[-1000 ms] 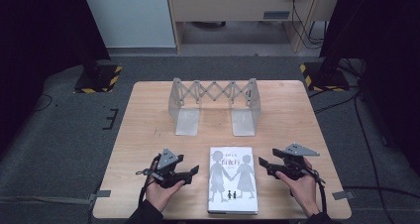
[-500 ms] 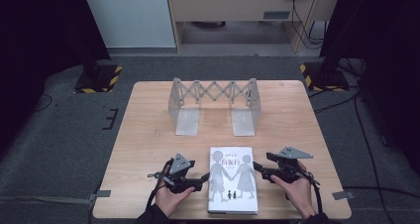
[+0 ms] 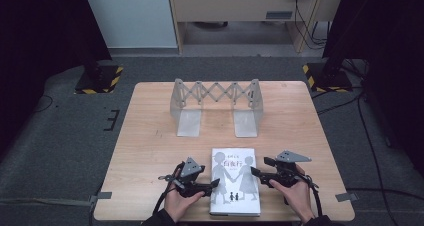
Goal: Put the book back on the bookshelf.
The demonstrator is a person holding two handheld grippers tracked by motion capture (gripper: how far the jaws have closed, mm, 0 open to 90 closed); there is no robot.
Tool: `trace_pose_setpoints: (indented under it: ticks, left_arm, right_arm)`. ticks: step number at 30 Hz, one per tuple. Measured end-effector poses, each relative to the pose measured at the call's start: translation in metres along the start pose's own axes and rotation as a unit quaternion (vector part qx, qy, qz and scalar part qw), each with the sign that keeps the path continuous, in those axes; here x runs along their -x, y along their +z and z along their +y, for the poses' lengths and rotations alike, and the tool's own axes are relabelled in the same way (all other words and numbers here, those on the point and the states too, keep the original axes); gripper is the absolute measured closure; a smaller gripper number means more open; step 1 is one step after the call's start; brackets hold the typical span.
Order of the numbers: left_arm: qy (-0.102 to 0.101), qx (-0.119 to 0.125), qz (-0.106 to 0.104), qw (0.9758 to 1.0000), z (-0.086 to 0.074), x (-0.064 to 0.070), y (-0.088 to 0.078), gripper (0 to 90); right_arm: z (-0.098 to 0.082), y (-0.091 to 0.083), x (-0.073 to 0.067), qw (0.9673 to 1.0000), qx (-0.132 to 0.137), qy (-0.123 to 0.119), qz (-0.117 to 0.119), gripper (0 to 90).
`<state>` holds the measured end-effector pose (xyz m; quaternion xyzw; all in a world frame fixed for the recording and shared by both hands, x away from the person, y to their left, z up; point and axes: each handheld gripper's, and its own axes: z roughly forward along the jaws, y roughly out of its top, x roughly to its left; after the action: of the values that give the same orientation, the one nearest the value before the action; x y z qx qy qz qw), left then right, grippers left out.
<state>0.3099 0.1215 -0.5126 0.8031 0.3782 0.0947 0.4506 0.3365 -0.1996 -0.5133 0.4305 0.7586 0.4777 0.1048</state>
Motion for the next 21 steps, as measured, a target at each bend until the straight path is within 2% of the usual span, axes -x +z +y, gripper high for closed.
trace_pose_setpoints:
  ticks: [10, 16, 21]
  left_arm:
    - [-0.002, 0.002, -0.015, 0.9999, -0.001, 0.003, 0.009, 21.5]
    - [-0.007, 0.005, -0.015, 0.9998, -0.001, 0.001, 0.014, 14.3]
    - [-0.008, 0.01, -0.019, 0.9997, -0.001, 0.002, 0.019, 11.7]
  right_arm:
    - [-0.003, 0.006, -0.005, 0.9998, -0.013, 0.002, 0.012, 27.6]
    - [-0.004, 0.01, -0.007, 0.9997, -0.019, 0.005, 0.018, 27.0]
    - [-0.006, 0.013, -0.008, 0.9994, -0.02, 0.01, 0.026, 26.1]
